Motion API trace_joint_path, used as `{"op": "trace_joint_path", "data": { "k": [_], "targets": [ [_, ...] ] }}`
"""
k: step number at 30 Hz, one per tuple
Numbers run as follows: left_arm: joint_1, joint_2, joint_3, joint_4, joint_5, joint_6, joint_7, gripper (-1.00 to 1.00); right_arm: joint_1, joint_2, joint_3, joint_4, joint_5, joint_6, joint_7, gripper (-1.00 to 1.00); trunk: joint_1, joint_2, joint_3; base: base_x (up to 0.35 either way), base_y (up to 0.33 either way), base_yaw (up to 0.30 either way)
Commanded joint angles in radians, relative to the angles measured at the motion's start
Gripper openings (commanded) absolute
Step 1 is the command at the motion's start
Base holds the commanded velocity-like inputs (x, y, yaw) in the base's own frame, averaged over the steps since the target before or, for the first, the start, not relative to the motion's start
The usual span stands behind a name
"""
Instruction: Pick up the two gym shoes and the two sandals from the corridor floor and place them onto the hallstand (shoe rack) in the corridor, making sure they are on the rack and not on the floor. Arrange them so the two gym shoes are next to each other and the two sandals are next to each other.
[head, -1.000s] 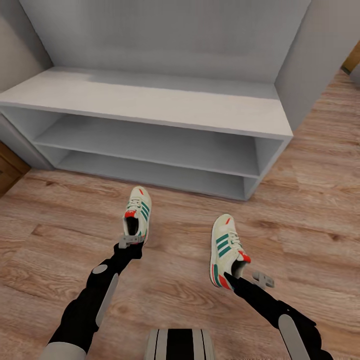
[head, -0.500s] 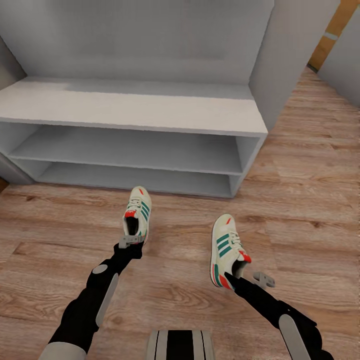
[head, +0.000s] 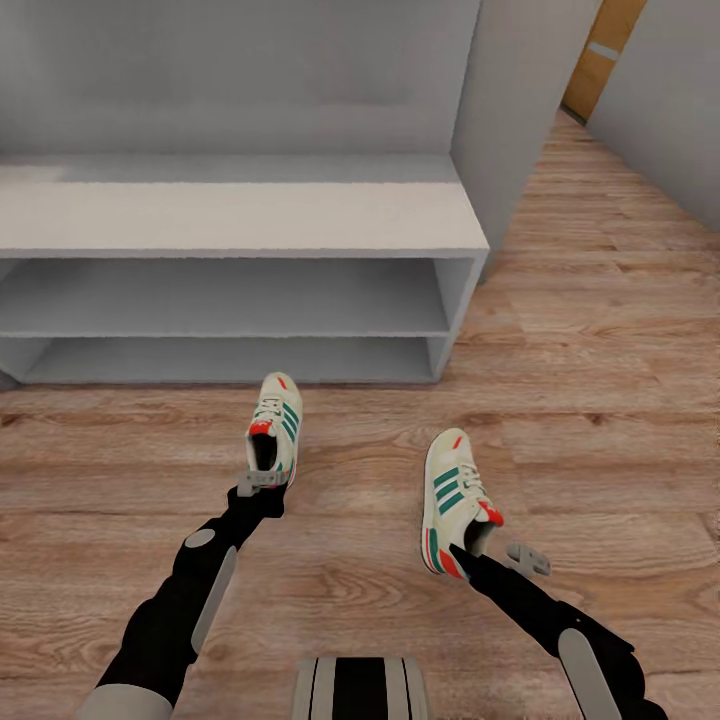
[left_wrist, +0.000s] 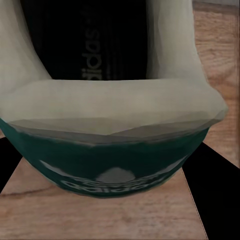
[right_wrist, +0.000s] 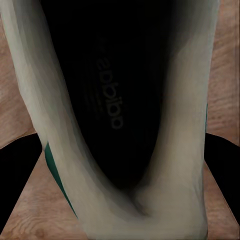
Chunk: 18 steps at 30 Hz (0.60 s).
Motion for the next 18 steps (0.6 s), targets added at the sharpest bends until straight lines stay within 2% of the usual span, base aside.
{"op": "trace_joint_path", "data": {
  "k": [1,7,18],
  "targets": [
    [0.000,0.000,0.001,-0.002,0.005,0.006,-0.003,-1.00,-0.001,0.000,-0.002,-0.001,0.000,0.006,0.004,-1.00,0.000,-0.001,-0.003,0.000,0.000,-0.225],
    [0.000,0.000,0.002,-0.002,0.005,0.006,-0.003,-1.00,-0.001,0.000,-0.002,-0.001,0.000,0.006,0.004,-1.00,0.003,-0.002,-0.019,0.000,0.000,-0.225],
    [0.000,0.000,0.002,-0.002,0.006,0.006,-0.003,-1.00,-0.001,0.000,-0.001,-0.001,0.000,0.006,0.004,-1.00,0.003,-0.002,-0.005,0.000,0.000,-0.225]
  ]
}}
